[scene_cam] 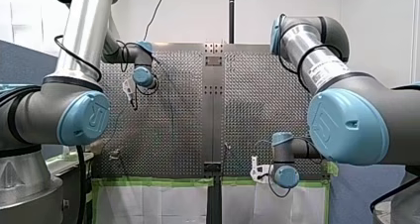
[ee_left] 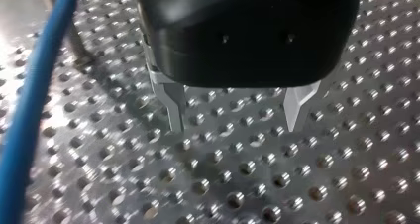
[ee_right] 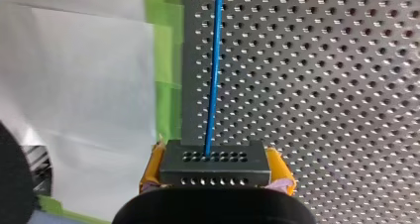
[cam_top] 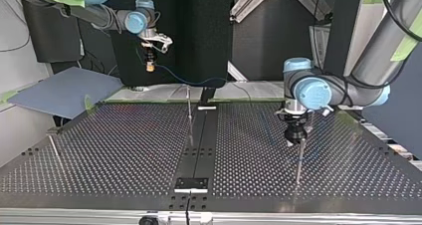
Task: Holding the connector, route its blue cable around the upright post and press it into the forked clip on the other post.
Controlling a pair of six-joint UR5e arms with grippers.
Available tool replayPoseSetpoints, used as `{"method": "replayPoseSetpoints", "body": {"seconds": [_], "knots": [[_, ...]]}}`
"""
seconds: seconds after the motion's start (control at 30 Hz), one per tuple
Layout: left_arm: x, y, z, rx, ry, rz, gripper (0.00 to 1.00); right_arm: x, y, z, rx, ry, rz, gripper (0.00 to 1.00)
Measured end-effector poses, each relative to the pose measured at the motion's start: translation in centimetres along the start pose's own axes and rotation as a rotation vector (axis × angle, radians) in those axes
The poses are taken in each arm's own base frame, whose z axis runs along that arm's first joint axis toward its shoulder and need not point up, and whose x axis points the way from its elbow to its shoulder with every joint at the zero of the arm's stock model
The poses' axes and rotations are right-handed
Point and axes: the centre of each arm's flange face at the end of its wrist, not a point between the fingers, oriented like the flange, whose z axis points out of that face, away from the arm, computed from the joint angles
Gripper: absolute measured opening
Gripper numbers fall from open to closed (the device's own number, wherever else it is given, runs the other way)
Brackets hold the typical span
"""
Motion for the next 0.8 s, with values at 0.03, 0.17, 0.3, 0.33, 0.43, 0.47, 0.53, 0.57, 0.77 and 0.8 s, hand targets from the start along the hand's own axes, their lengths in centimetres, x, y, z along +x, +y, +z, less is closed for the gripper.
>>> {"method": "replayPoseSetpoints", "body": {"seconds": [0.03,0.17,0.3,0.33,0.43,0.47,0.53,0.57,0.77,0.8], "knots": [[0.1,-0.1,-0.1,-0.001,0.004,0.004,0.99,0.6,0.0,0.1,0.0,0.007,0.001,0.0],[1.0,-0.4,-0.9,-0.004,0.027,0.01,0.99,2.2,0.0,0.3,0.001,0.03,0.004,0.0],[2.6,-0.3,-2.1,-0.012,0.065,0.023,0.99,4.1,0.0,0.6,0.001,0.064,0.006,0.0],[3.0,-0.3,-2.5,-0.015,0.076,0.03,0.99,4.7,0.0,0.6,0.003,0.074,0.007,0.0],[4.0,-0.3,-3.4,-0.025,0.108,0.054,0.99,6.0,-0.1,0.8,0.006,0.099,0.009,0.0],[4.2,-0.4,-3.7,-0.026,0.117,0.062,0.99,6.5,-0.1,0.8,0.007,0.107,0.01,0.0],[4.7,-0.6,-4.3,-0.027,0.139,0.084,0.99,7.4,-0.1,0.9,0.008,0.124,0.012,0.0],[4.9,-0.8,-4.5,-0.027,0.148,0.094,0.99,7.8,-0.1,0.9,0.009,0.13,0.013,0.0],[5.9,-1.3,-6.6,-0.018,0.212,0.152,0.99,8.6,-0.3,1.0,0.022,0.144,0.013,0.0],[5.9,-1.4,-7.0,-0.017,0.217,0.156,0.99,8.6,-0.3,1.0,0.024,0.145,0.013,0.0]]}}
